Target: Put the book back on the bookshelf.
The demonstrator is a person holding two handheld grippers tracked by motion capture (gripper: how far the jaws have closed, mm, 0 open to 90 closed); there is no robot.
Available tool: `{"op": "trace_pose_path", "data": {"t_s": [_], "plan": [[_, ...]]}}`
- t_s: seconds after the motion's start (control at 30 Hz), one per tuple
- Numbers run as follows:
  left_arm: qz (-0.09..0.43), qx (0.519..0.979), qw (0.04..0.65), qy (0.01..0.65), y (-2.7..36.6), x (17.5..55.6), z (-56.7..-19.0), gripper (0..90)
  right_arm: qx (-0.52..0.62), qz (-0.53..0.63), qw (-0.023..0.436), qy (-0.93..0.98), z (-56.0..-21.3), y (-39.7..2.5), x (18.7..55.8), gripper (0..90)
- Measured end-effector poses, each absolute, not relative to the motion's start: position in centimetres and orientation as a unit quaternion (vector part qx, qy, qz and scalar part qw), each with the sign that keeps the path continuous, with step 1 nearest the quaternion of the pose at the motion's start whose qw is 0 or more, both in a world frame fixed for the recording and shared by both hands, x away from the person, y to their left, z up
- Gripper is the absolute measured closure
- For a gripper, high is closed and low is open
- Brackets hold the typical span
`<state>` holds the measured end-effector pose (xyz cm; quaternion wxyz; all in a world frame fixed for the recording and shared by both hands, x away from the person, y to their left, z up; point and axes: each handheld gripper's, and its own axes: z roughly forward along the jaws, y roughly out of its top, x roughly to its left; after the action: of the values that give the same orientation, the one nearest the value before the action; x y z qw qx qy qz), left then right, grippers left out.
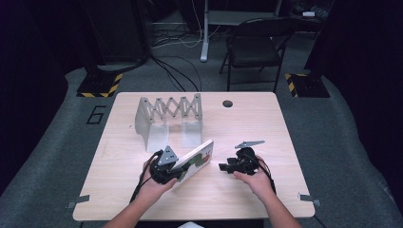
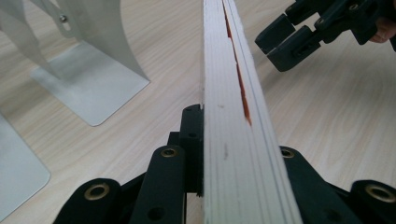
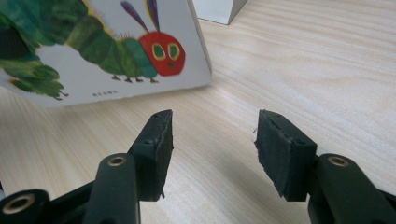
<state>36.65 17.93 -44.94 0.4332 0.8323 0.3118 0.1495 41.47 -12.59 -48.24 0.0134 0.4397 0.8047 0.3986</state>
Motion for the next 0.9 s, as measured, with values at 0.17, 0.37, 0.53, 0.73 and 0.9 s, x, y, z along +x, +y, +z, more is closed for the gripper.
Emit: {"op": "trace_pose_path", "data": {"t_s": [0.17, 0.37, 0.53, 0.73, 0.9], "plan": [[0.157, 0.824, 0.435, 0.326, 19.1, 36.8, -44.6, 75.7, 0.439, 0.400, 0.014, 0.805, -48.2, -12.6, 41.6, 46.2], [0.174, 0.813, 0.436, 0.344, 20.6, 36.6, -44.3, 75.7, 0.435, 0.400, 0.010, 0.807, -48.2, -11.9, 42.1, 46.1], [0.184, 0.807, 0.433, 0.357, 22.0, 36.2, -44.1, 75.7, 0.422, 0.400, 0.009, 0.813, -48.3, -11.1, 42.7, 46.1], [0.202, 0.794, 0.428, 0.381, 23.8, 35.4, -43.9, 75.7, 0.411, 0.399, -0.002, 0.819, -48.4, -9.9, 43.5, 46.1], [0.216, 0.777, 0.428, 0.409, 25.5, 34.7, -43.8, 75.7, 0.392, 0.400, -0.007, 0.828, -48.4, -8.5, 44.1, 46.1]]}}
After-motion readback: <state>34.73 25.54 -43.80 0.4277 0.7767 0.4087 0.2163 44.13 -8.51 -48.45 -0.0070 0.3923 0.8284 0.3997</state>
